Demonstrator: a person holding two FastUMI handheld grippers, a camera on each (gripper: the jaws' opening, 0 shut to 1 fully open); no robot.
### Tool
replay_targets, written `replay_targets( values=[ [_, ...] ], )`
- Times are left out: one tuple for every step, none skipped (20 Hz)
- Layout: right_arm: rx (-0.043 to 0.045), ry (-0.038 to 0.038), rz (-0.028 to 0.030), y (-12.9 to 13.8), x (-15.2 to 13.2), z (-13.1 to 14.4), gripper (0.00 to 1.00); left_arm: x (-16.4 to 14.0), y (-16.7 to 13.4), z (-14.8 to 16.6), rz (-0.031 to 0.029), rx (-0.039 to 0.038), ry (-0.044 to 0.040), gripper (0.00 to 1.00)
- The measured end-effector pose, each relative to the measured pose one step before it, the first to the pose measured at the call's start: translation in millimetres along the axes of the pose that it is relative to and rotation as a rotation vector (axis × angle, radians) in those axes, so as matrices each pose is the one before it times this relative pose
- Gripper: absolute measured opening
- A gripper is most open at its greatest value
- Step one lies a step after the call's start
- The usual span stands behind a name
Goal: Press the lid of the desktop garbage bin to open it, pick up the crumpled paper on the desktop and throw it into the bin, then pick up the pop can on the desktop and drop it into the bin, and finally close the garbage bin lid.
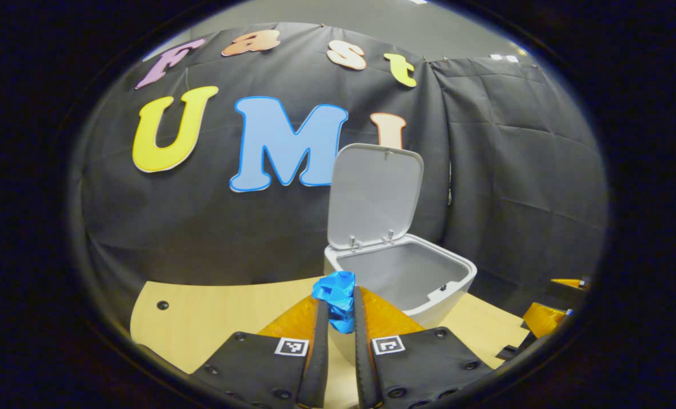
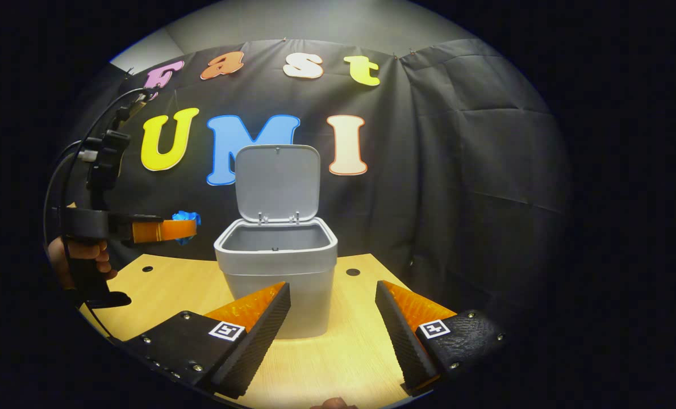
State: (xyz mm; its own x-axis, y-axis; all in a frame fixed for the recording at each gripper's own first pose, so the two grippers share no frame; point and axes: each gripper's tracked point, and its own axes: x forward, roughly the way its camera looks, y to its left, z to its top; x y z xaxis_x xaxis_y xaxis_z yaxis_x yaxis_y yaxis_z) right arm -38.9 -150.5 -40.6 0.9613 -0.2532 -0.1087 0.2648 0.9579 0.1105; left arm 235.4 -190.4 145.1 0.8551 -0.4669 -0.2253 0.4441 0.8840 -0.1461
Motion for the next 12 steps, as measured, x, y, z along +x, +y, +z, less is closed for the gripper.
replay_targets(
  values=[
    [0.00299, 0.00301, -0.01623, -6.92, -2.3, -2.09, 0.96, 7.43, -9.35, 2.49, -0.01706, 0.00325, -0.00057, 0.29],
    [0.00219, 0.00309, -0.01674, -5.8, -2.37, -1.66, 0.96, 6.6, -7.91, 2.13, -0.01587, 0.00563, -0.00147, 0.29],
    [0.00314, 0.00339, -0.01576, -6.05, -1.54, 0.02, 0.96, 7.21, -7.62, 0.96, -0.01254, 0.00774, 0.00006, 0.29],
    [0.00463, 0.00393, -0.01335, -4.18, -0.29, -1.6, 0.96, 7.53, -6.74, 0.13, -0.0134, 0.00613, 0.00243, 0.29],
    [0.0043, 0.00456, -0.01041, -3.52, -0.66, -0.82, 0.96, 5.72, -6.18, 0.05, -0.01179, 0.00359, 0.0027, 0.29],
    [0.00319, 0.00246, -0.01139, -4.76, -0.94, -1.51, 0.96, 6.0, -5.45, 1.05, -0.0123, 0.00192, 0.0003, 0.29],
    [0.00216, 0.00327, -0.00942, -3.36, -1.29, -1.21, 0.96, 5.82, -3.56, 0.29, -0.00684, 0.00404, 0.00025, 0.29],
    [0.0018, 0.00269, -0.00799, -2.88, -1.12, -2.16, 0.96, 5.79, -3.54, 0.3, -0.00669, 0.0056, -0.0006, 0.29],
    [0.00111, 0.00174, -0.00768, -1.95, -1.61, -0.9, 0.96, 4.98, -3.26, -1.1, -0.00848, 0.00628, 0.00347, 0.29],
    [0.00032, 0.00213, -0.00587, -2.16, -1.58, -1.67, 0.96, 4.2, -1.95, -0.27, -0.00216, 0.00571, 0.00181, 0.29],
    [-0.00037, 0.00224, -0.00567, -1.1, -1.33, -0.34, 0.96, 3.67, -2.1, -0.3, -0.00691, 0.00443, 0.00175, 0.29],
    [0.00018, 0.00055, -0.0053, -1.83, -0.78, -1.74, 0.96, 3.68, -1.6, 0.12, -0.004, 0.00216, -0.00041, 0.29]
  ],
)
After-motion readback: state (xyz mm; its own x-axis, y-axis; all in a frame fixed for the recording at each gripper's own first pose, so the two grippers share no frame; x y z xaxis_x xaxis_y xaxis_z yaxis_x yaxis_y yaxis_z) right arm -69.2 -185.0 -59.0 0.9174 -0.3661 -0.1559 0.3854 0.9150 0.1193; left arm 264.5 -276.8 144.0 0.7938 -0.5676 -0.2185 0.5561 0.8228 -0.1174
